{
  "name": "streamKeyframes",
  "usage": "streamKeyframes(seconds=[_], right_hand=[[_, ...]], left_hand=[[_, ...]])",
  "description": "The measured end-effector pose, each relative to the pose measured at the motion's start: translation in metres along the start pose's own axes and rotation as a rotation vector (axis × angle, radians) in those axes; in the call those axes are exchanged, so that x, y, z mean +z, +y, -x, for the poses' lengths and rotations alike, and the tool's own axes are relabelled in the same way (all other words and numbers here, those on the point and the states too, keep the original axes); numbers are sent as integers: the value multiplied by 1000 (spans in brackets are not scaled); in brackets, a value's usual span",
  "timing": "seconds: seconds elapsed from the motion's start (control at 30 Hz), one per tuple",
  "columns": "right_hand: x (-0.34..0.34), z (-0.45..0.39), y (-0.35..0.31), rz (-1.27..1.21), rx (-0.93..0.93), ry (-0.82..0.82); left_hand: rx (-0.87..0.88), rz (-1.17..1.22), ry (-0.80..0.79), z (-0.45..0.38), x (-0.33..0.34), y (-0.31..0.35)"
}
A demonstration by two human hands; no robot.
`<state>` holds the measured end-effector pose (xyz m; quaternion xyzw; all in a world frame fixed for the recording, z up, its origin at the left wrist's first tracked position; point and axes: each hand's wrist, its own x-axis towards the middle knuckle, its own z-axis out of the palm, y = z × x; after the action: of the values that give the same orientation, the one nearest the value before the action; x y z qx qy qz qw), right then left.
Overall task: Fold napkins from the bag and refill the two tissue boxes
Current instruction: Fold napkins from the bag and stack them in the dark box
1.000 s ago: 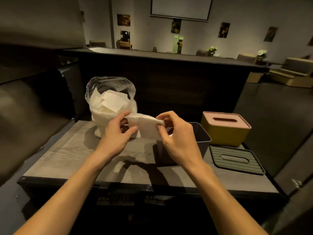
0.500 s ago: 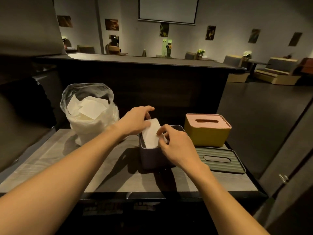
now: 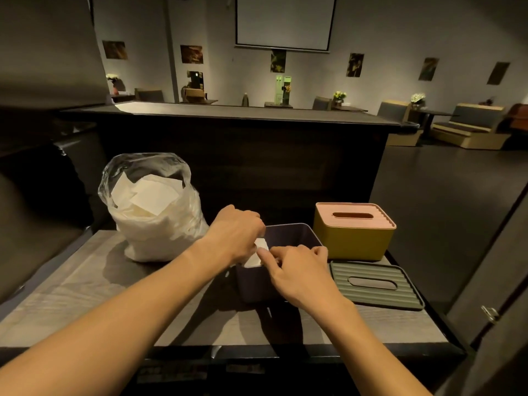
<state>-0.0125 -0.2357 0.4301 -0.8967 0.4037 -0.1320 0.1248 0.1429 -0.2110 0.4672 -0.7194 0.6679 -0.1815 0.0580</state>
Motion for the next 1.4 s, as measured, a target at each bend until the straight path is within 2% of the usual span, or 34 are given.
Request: streamKeyframes(seconds=[0.17, 0.3, 0.57, 0.8, 1.03, 1.13, 1.27, 1.4], right_hand=[[-8, 2, 0, 39, -76, 22], [-11, -1, -8, 19, -175, -101], [-5, -14, -9, 122, -152, -154], [-12, -6, -13, 12, -110, -155], [-26, -11, -26, -24, -185, 58], [-32, -22, -52, -6, -245, 135], [-34, -42, -101, -138, -322, 253], [-24, -73, -151, -233, -353, 272]], left_hand=[[20, 63, -89, -11, -1, -1], [6, 146, -129, -17, 3, 4], [-46, 315, -176, -24, 17, 0], [-37, 379, -164, -15, 16, -6], [-58, 641, 114, 17, -6, -31], [-113, 611, 197, 39, -11, -59], [-175, 572, 333, 73, -11, -107], [-301, 420, 586, 100, 3, -160]])
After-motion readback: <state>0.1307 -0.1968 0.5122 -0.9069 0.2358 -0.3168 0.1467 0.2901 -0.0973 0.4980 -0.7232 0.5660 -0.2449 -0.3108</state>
